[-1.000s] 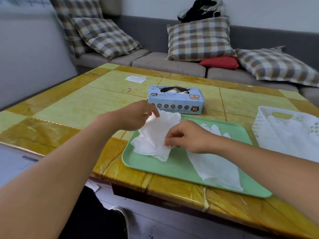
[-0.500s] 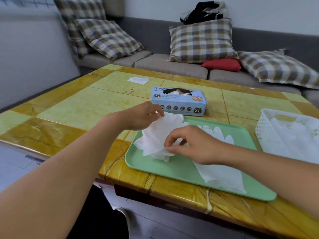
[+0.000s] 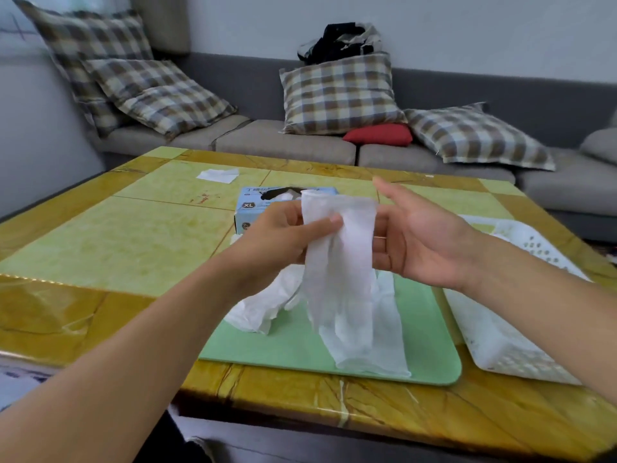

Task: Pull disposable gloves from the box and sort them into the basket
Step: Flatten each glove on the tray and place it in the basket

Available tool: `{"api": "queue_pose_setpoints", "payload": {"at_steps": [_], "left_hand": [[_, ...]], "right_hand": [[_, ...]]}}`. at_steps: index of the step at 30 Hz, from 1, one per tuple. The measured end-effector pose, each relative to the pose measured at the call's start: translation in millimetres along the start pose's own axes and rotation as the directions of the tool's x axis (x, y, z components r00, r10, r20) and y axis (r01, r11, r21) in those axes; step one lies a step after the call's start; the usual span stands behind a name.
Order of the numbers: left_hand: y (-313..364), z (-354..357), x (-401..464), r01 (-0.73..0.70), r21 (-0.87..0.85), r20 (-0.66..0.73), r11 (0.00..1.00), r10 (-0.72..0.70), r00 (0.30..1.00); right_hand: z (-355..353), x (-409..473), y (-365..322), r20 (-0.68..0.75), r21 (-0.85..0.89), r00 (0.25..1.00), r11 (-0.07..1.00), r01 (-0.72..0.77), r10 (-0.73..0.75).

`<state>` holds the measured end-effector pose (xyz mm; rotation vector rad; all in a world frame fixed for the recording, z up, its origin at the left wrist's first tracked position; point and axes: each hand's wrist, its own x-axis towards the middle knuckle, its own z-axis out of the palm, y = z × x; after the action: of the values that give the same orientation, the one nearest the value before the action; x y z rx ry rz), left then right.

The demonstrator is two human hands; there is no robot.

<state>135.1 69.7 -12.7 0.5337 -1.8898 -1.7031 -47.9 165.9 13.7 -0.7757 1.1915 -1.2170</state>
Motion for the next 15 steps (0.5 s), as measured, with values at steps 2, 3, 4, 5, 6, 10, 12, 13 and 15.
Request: {"api": "queue_pose_setpoints", "payload": {"at_steps": [2,3,4,5,6,10,12,13,15], "left_hand": [[2.7,11.0,5.1,0.051,-0.142,-0.077,0.988,-0.063,0.995],[4.2,14.9,6.5,0.075,-0.181,-0.08,0.981,-0.091,0.993],[5.2,17.0,6.8,0.098,-0.201,-0.07,0.975,-0.115,0.991],[5.1,19.0,6.5,0.123,-0.215,-0.051,0.969,-0.137,0.989],[5.0,22.3,6.0,0.151,-0.22,-0.033,0.964,-0.162,0.986],[9.5,32.4,5.3,0.163,-0.255,0.002,0.953,-0.168,0.986],[12.7,32.7,5.5,0.154,-0.255,0.02,0.955,-0.154,0.988],[13.4,31.0,6.0,0.144,-0.231,0.026,0.962,-0.142,0.99],[14.9,26.6,6.3,0.115,-0.156,0.034,0.981,-0.111,0.993]], "right_hand": [[-14.9,-9.7,-1.2,0.038,-0.093,0.999,0.996,-0.001,0.004],[-20.9,-14.1,0.9,0.053,-0.14,0.999,0.99,-0.005,0.013],[-25.0,-16.9,4.8,0.067,-0.189,0.997,0.982,-0.013,0.026],[-26.8,-19.0,9.0,0.069,-0.224,0.997,0.974,-0.018,0.034],[-26.9,-22.6,12.3,0.059,-0.233,0.998,0.972,-0.018,0.033],[-26.5,-31.6,15.4,0.014,-0.189,0.999,0.981,0.039,-0.037],[-28.8,-33.7,15.5,-0.033,-0.181,0.998,0.982,0.05,-0.057],[-29.9,-34.2,15.2,-0.057,-0.179,0.996,0.982,0.052,-0.064],[-30.8,-35.2,13.8,-0.069,-0.166,0.995,0.985,0.053,-0.066]]}}
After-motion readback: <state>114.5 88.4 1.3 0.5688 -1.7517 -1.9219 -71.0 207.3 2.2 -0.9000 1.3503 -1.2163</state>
